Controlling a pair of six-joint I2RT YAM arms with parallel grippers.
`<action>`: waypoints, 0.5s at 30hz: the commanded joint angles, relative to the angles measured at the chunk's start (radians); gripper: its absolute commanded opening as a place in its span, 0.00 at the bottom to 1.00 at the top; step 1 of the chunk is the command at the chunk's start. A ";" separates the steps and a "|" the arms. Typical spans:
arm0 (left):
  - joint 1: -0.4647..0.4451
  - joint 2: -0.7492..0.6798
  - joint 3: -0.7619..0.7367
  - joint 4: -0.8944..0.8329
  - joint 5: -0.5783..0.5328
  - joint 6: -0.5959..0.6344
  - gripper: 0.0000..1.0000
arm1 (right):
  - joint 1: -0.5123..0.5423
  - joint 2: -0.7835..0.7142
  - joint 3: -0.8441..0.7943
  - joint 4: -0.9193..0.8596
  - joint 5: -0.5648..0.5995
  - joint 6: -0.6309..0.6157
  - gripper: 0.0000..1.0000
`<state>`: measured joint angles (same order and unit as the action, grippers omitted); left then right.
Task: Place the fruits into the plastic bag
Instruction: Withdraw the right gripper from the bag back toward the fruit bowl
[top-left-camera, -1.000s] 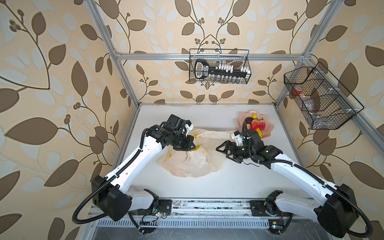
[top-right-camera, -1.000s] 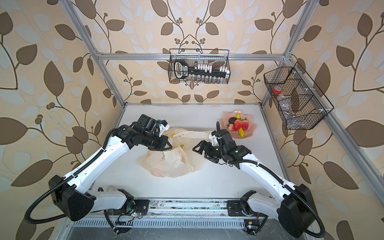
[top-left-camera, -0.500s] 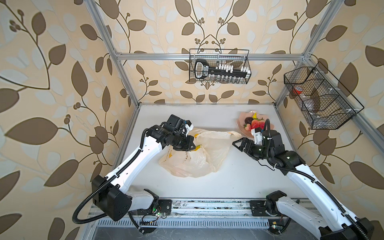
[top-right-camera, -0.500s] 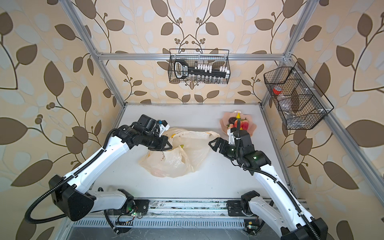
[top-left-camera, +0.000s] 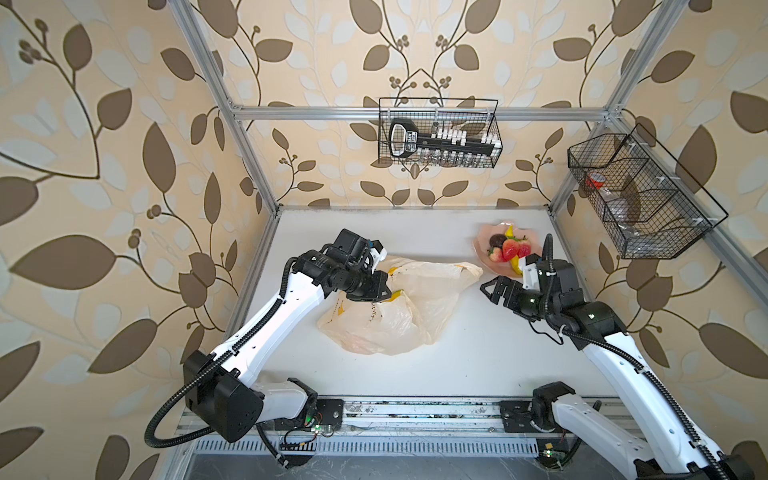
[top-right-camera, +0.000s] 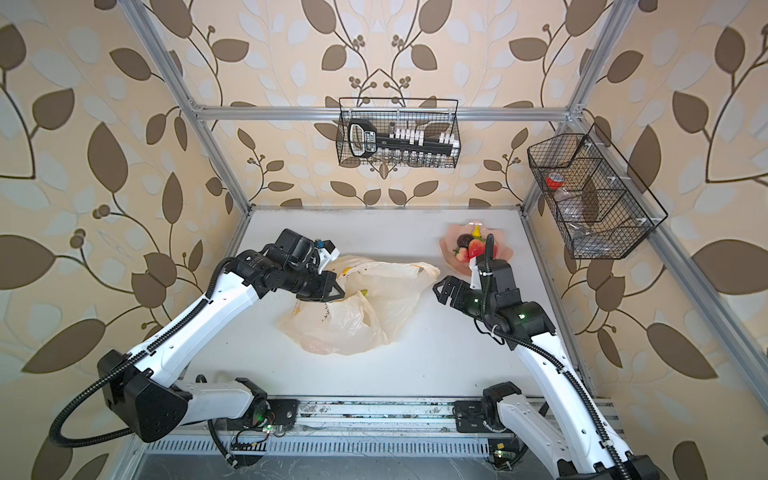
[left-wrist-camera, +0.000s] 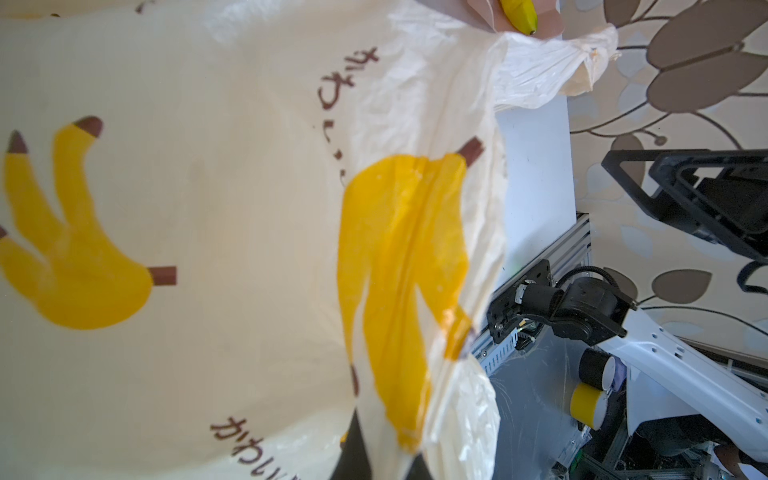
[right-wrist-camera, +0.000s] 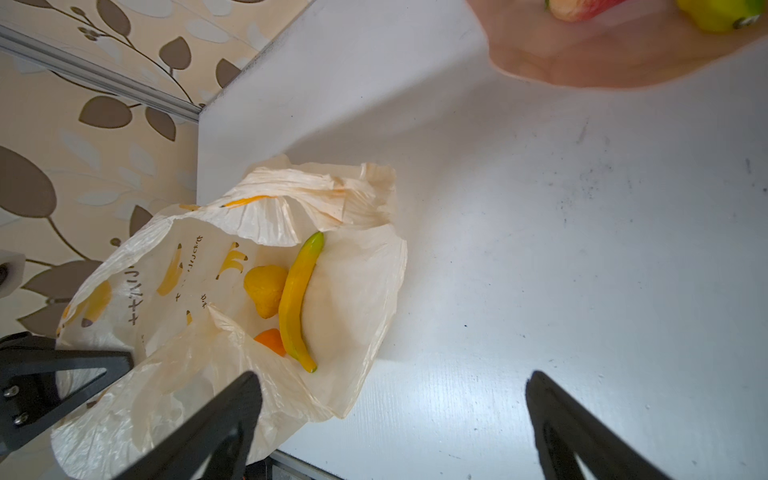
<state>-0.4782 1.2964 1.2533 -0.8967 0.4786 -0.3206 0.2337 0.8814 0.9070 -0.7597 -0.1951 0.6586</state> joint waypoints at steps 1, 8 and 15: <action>-0.005 -0.032 0.011 0.001 -0.006 0.011 0.00 | -0.014 0.012 0.059 -0.078 0.075 -0.075 1.00; -0.005 -0.036 0.014 -0.002 -0.006 0.010 0.00 | -0.072 0.019 0.084 -0.108 0.115 -0.114 0.99; -0.005 -0.036 0.017 -0.005 -0.006 0.011 0.00 | -0.153 0.025 0.084 -0.092 0.123 -0.137 0.98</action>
<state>-0.4782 1.2926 1.2533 -0.8970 0.4782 -0.3206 0.1059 0.9005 0.9611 -0.8364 -0.0925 0.5571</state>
